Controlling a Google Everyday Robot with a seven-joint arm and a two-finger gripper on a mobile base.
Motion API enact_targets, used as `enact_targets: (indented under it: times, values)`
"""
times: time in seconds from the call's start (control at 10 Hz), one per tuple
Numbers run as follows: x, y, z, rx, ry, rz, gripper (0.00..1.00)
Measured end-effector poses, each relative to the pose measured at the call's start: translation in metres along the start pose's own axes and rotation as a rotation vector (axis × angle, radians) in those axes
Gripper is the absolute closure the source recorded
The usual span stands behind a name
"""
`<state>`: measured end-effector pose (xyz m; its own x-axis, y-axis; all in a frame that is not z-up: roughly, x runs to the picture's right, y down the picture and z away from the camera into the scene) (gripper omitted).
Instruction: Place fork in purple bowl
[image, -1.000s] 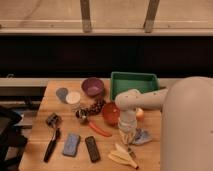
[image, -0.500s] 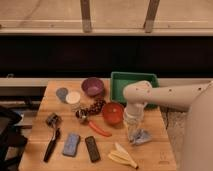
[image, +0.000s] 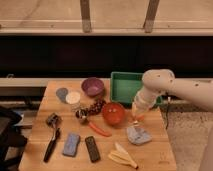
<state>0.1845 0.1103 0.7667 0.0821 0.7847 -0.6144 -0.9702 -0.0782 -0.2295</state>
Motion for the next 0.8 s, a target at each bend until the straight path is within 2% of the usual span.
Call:
enact_targets:
  times: [0.4, 0.5, 0.8]
  values:
    - [-0.086, -0.004, -0.063, -0.076, -0.140, 0.021, 1.00]
    - [-0.112, 0.001, -0.076, -0.098, -0.176, 0.018, 1.00]
    - [-0.170, 0.025, -0.089, -0.177, -0.259, 0.009, 1.00]
